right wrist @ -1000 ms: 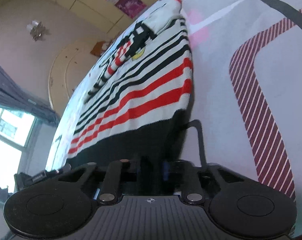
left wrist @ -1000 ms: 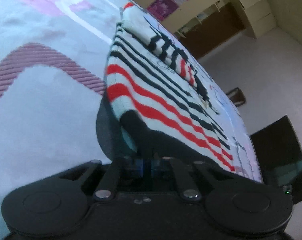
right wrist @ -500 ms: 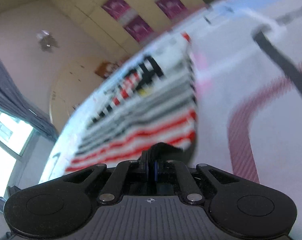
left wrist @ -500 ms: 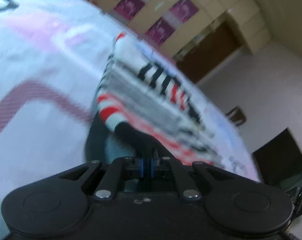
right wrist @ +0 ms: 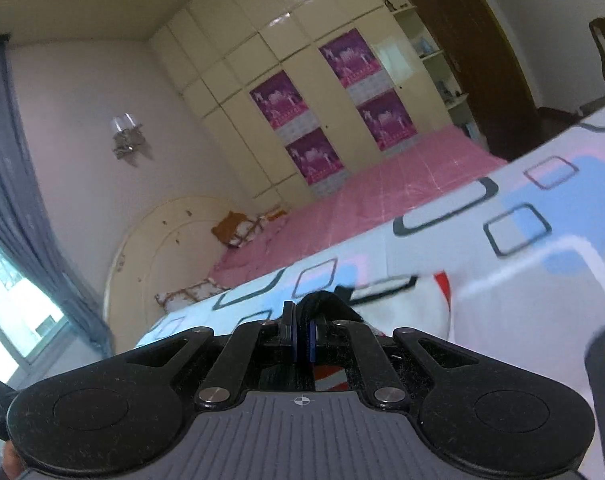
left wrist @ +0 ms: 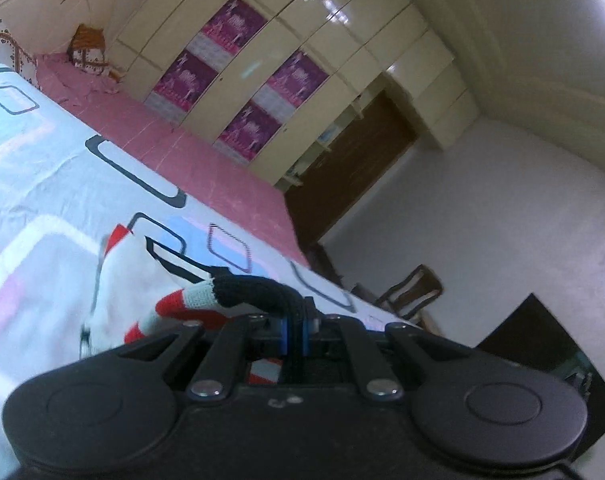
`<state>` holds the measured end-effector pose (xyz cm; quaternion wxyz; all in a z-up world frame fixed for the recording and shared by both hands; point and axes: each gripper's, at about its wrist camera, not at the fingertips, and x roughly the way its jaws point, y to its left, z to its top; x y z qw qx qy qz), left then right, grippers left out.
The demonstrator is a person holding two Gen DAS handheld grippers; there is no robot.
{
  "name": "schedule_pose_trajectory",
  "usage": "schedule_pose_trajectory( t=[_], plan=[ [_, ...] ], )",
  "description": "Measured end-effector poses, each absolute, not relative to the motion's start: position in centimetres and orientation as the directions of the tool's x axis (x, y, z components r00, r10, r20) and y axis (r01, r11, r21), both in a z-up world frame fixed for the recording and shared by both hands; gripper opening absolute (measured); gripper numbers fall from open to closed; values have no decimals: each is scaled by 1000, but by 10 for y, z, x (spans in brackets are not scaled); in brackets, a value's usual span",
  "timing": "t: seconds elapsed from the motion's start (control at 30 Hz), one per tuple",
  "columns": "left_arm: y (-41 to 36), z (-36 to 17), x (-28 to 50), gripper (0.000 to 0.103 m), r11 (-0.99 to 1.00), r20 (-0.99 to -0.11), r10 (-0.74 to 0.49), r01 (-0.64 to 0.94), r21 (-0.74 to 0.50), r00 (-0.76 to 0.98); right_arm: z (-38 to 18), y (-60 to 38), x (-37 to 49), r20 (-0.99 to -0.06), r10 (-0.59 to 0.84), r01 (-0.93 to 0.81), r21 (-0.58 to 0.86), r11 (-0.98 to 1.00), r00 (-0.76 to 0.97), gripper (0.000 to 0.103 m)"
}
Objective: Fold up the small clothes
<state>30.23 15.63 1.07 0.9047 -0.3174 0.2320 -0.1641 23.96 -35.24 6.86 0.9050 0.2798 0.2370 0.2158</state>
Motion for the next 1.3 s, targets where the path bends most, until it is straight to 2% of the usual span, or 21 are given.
schedule_pose_trajectory(
  t=[0.1, 0.23, 0.47, 0.53, 0.6, 0.63, 0.67, 0.7, 0.73, 0.8, 0.83, 0.87, 0.9, 0.93, 1.0, 1.07, 1.13, 1.2, 1.23, 1.27, 1.3],
  plan=[
    [156, -10, 350, 6, 757, -389, -436, 98, -646, 811, 54, -342, 287, -367, 511, -214, 610, 763, 778, 5],
    [157, -43, 404, 6, 767, -480, -435, 33, -641, 762, 7, -332, 350, -447, 496, -122, 639, 759, 744, 5],
    [172, -84, 471, 7, 766, -553, -437, -29, -642, 709, -35, -325, 420, -545, 486, -42, 636, 771, 683, 5],
    [174, -96, 488, 15, 750, -546, -468, -14, -661, 694, -48, -323, 438, -581, 475, -5, 630, 776, 661, 5],
    [175, -102, 497, 50, 747, -541, -463, -20, -665, 702, -59, -326, 450, -584, 474, 18, 643, 766, 659, 5],
    [176, -102, 498, 60, 746, -529, -456, -16, -665, 715, -62, -327, 453, -592, 460, 34, 636, 771, 662, 14],
    [176, -102, 498, 80, 753, -517, -439, -13, -658, 735, -61, -327, 453, -596, 427, 48, 617, 785, 680, 48],
    [178, -98, 496, 86, 767, -506, -416, -8, -642, 755, -59, -330, 450, -585, 382, 55, 592, 804, 715, 70],
    [180, -96, 494, 85, 774, -500, -408, -1, -633, 764, -55, -333, 444, -561, 338, 57, 570, 820, 756, 87],
    [184, -95, 493, 81, 782, -506, -415, 13, -623, 756, -52, -340, 440, -538, 351, 26, 572, 820, 766, 86],
    [184, -93, 493, 80, 801, -520, -412, 26, -598, 748, -51, -342, 439, -539, 367, 5, 568, 823, 758, 79],
    [181, -91, 494, 77, 836, -551, -397, 43, -547, 734, -50, -341, 438, -540, 381, -29, 550, 835, 750, 65],
    [179, -89, 494, 74, 861, -577, -386, 56, -506, 720, -49, -338, 439, -553, 392, -62, 522, 851, 735, 62],
    [176, -90, 497, 72, 883, -608, -374, 69, -464, 701, -49, -334, 440, -568, 400, -90, 495, 864, 720, 62],
    [168, -94, 505, 58, 918, -668, -348, 94, -386, 658, -51, -323, 442, -595, 384, -139, 415, 899, 707, 62],
    [154, -99, 511, 49, 956, -729, -283, 121, -267, 623, -56, -310, 446, -624, 358, -180, 330, 927, 694, 62],
    [144, -102, 512, 46, 973, -751, -231, 148, -177, 619, -61, -297, 448, -655, 330, -220, 248, 944, 680, 62],
    [135, -105, 508, 32, 980, -748, -189, 175, -99, 636, -70, -280, 449, -696, 287, -262, 146, 954, 658, 61],
    [133, -104, 505, 23, 978, -738, -191, 189, -88, 647, -76, -268, 447, -708, 266, -283, 97, 954, 654, 34],
    [133, -102, 503, 8, 977, -726, -199, 196, -89, 659, -81, -261, 447, -718, 255, -308, 59, 949, 648, 16],
    [134, -99, 501, 5, 976, -712, -206, 191, -103, 671, -82, -257, 443, -710, 248, -322, 31, 946, 659, 13]
  ],
)
